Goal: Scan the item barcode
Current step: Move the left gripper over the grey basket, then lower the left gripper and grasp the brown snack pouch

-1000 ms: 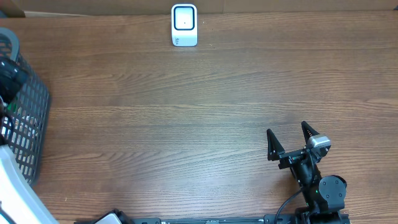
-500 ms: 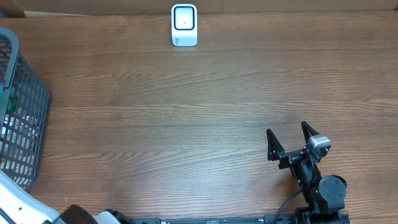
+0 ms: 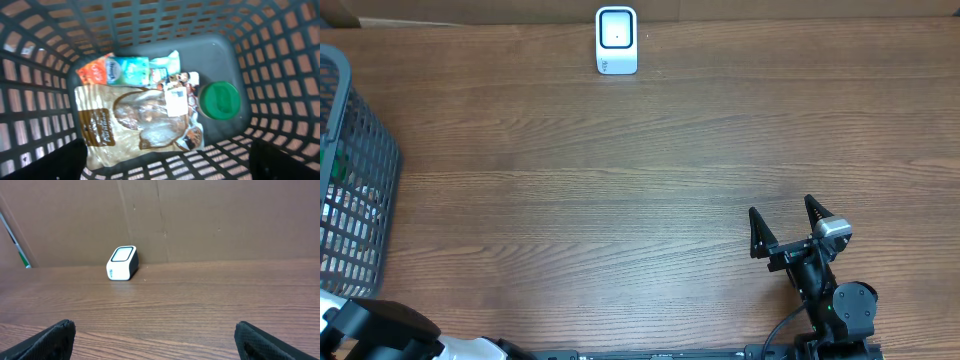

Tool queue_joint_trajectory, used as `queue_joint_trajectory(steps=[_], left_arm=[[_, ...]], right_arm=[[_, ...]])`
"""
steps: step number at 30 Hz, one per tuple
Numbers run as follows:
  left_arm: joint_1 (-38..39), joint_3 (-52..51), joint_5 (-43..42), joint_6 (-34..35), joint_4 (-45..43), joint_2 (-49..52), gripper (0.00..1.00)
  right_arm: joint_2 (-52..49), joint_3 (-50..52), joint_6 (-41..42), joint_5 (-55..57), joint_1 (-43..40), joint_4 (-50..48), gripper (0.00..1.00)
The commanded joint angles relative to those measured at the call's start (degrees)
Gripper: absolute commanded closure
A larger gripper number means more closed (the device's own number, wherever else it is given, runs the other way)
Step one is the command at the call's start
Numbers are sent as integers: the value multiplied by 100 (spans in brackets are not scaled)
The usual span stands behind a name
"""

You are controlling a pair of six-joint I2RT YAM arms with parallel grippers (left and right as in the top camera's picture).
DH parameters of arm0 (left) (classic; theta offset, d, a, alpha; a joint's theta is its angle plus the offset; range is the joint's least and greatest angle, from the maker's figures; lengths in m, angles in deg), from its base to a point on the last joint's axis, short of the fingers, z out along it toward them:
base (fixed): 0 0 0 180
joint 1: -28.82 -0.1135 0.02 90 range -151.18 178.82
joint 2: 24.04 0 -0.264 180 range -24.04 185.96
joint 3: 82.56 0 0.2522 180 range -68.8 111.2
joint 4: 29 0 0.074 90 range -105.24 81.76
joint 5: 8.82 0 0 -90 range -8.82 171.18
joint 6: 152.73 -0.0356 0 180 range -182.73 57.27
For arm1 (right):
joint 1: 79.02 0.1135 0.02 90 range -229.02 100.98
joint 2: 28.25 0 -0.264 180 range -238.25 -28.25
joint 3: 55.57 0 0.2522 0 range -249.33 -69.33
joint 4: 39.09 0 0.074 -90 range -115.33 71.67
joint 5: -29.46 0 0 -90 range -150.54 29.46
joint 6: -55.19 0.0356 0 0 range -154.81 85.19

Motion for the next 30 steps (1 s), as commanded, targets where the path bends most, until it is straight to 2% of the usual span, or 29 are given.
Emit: queue_joint_trajectory(steps=[1, 14, 21, 27, 30], left_arm=[[-7, 13, 214, -321, 7, 133, 1], [-37, -238, 415, -396, 28, 973, 0], [-37, -238, 402, -1045, -219, 1493, 0], [-28, -238, -407, -1928, -190, 2033, 0], [-28, -238, -505, -2114, -195, 2203, 0]], right_arm=[[61, 61, 24, -9, 31, -26, 0], [61, 61, 24, 9, 31, -26, 0], [61, 61, 22, 9, 31, -26, 0], [61, 61, 24, 9, 31, -26, 0], [61, 61, 24, 9, 31, -26, 0]])
